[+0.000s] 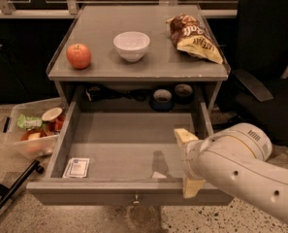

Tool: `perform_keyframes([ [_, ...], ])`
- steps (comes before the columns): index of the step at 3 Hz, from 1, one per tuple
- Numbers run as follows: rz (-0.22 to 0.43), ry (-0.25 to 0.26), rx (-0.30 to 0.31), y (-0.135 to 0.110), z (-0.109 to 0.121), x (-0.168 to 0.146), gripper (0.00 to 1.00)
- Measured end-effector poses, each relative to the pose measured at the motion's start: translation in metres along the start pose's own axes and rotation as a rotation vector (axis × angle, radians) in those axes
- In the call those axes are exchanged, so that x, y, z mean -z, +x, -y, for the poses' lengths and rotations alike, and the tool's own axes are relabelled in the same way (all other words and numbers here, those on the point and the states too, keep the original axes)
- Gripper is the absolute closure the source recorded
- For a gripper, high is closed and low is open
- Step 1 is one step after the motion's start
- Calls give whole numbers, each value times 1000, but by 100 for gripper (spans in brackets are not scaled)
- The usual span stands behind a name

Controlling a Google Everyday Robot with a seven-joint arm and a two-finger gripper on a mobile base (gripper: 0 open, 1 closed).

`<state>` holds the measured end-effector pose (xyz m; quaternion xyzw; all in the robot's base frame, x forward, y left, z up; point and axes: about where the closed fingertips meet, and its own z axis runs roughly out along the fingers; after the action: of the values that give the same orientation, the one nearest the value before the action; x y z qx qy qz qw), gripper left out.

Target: Close top drawer

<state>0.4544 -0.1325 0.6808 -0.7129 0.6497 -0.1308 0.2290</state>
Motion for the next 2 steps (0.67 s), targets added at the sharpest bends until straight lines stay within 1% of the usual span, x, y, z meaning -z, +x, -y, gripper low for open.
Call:
perform_keyframes([
  [1, -6, 20, -44, -1, 19, -5, 19],
  [2, -7, 31, -72, -5, 34, -9, 42],
])
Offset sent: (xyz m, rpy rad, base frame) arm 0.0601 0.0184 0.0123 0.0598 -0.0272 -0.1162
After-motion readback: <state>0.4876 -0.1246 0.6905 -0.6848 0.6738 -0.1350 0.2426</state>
